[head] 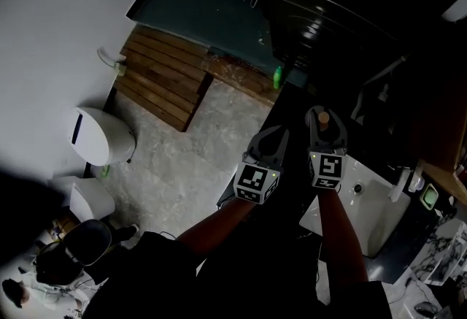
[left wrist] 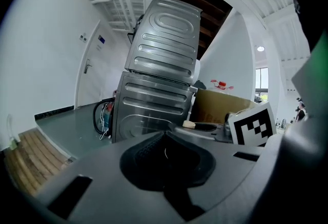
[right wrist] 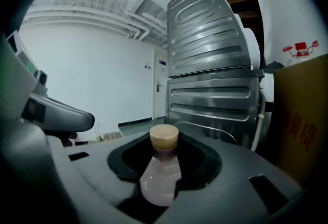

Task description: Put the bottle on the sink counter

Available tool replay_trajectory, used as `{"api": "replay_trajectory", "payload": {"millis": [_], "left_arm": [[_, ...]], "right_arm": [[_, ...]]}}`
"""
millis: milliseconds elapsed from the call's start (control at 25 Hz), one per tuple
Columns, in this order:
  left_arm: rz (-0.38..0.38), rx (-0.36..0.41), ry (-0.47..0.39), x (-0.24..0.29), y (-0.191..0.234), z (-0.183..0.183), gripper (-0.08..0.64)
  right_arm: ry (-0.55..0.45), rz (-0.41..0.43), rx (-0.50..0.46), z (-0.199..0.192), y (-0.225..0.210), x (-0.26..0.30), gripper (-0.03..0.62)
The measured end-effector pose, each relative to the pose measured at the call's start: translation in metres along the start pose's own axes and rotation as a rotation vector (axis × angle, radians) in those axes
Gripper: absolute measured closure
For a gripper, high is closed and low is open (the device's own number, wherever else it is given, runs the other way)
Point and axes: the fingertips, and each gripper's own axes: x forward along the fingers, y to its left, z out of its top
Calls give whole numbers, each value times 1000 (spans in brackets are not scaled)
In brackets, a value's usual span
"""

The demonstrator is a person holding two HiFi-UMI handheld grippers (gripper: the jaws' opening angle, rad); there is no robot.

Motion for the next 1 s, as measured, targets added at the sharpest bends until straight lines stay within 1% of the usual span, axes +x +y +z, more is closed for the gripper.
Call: {"api": "replay_trajectory", "payload": {"millis": [320, 560, 760, 1000], "left_arm": [[30, -51, 2, -1, 3, -8, 543], [27, -59, 5, -1, 0, -11, 543], [23, -56, 8, -6, 0, -12, 543], [16, -67, 5, -11, -4, -14, 543]], "right_arm": [[48, 18, 7, -29, 0, 22, 446], [57, 24, 16, -40, -1, 27, 446], [86, 20, 7, -52, -4, 27, 446], [58, 21, 27, -52, -5, 26, 445]]}}
